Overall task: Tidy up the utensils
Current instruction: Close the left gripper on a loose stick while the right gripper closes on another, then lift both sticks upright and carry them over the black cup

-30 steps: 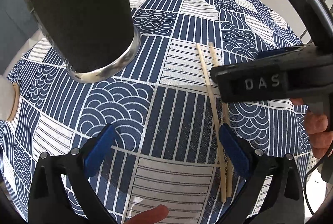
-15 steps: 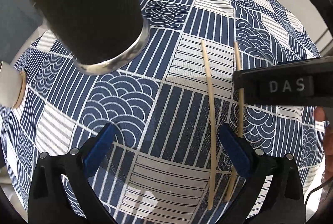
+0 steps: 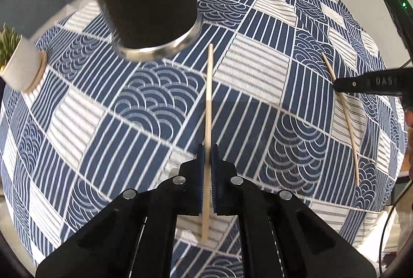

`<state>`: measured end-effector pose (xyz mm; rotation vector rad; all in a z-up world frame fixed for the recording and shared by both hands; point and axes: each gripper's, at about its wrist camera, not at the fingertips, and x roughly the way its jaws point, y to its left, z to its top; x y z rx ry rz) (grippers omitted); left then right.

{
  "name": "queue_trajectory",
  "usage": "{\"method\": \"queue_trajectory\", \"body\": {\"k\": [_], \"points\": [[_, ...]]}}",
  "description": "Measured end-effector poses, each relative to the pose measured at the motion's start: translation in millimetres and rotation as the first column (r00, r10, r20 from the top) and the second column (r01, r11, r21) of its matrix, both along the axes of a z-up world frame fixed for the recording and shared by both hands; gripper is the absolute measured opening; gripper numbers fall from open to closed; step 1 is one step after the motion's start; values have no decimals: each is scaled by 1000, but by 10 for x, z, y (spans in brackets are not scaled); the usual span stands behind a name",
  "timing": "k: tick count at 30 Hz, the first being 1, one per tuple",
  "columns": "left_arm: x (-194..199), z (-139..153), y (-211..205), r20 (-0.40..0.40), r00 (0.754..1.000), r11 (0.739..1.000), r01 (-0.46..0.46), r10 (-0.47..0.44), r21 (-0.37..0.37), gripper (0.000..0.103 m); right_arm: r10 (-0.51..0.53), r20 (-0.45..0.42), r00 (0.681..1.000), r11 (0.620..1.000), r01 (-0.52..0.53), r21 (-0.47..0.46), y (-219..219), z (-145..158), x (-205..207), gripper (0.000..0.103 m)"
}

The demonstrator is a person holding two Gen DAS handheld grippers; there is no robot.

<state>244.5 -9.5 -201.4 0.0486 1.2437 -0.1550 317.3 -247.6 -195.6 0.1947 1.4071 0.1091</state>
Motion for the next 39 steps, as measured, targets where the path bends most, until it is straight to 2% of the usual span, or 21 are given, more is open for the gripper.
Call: {"method": "queue_trajectory", "body": {"k": [4,6,11,14,17,21,26,30,34,39], "points": [[-83,6,106,-47,999,999,-29,28,-40,5,-52,3,999,999,52,17,-124,12,27,5],[-131,6,171,-64,998,998,-30,27,-48,5,-72,26,997,996,70,47,-181,81,71,5],[-218,29,360,-89,995,997,-43,37,-62,5,-101,77,992,994,97,57,-239,280,190,5],[-260,65,437,-75,997,1000,-25,24,-12,5,-112,116,987,993,108,38,-247,393,241,5],[-324,121,558,-68,998,1000,-14,14,1,5,-112,153,982,994,111,18,-292,517,216,5],[-346,297,774,-35,998,999,-47,46,-22,5,-96,198,976,995,100,-9,-176,669,227,5],[-327,591,987,15,996,995,-91,92,-40,5,-71,261,963,996,81,-26,-100,997,284,5],[-305,926,1099,89,987,990,-133,137,-51,5,-31,321,947,998,47,-41,-65,1286,368,5],[-224,1247,1175,154,967,979,-194,201,-65,5,37,380,924,998,-18,-55,35,1586,497,5],[-116,1640,1215,244,926,957,-271,287,-99,5,121,466,876,993,-99,-72,232,1947,599,5]]}}
